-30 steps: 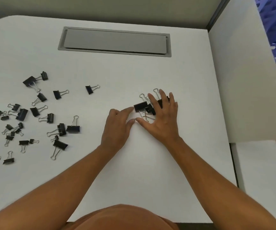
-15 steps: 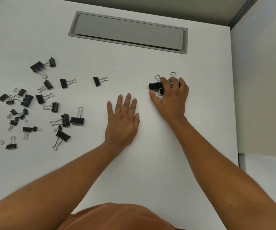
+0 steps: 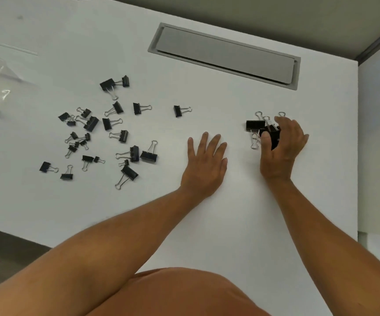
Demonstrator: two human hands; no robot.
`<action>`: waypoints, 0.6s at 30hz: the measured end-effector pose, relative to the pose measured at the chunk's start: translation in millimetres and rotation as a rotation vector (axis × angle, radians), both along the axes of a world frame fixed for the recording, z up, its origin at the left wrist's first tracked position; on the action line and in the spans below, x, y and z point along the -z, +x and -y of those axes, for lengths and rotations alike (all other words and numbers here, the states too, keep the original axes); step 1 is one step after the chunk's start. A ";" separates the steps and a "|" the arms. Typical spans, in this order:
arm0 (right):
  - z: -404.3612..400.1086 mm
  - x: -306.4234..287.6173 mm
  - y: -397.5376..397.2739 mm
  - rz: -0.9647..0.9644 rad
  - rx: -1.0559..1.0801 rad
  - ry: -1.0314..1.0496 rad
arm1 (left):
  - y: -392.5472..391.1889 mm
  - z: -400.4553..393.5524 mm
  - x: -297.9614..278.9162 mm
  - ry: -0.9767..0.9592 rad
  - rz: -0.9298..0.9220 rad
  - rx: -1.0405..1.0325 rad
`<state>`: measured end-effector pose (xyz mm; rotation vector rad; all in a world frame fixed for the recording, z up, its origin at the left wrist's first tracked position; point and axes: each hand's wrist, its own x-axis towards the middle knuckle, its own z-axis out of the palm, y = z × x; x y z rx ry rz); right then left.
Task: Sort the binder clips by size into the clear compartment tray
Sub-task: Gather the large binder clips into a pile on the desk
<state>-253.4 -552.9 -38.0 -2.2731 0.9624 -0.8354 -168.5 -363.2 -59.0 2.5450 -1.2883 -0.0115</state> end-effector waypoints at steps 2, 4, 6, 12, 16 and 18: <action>-27.9 -0.7 -10.5 0.001 -0.033 -0.016 | 4.0 -11.7 0.8 -0.132 -0.053 0.045; -65.1 2.0 -26.9 -0.038 -0.089 -0.037 | 6.8 -36.8 -5.7 -0.251 -0.160 0.089; -103.5 4.6 -43.9 -0.056 -0.185 -0.039 | 3.9 -77.5 -17.2 -0.302 -0.230 0.083; -194.2 5.6 -43.7 -0.125 -0.323 0.076 | 17.6 -208.8 -30.8 -0.200 -0.103 -0.368; -240.0 -5.6 1.9 -0.064 -0.307 0.278 | 49.2 -229.3 -24.1 -0.065 -0.110 -0.376; -256.8 -15.1 31.4 -0.051 -0.305 0.333 | 61.7 -226.0 -21.0 -0.053 -0.076 -0.270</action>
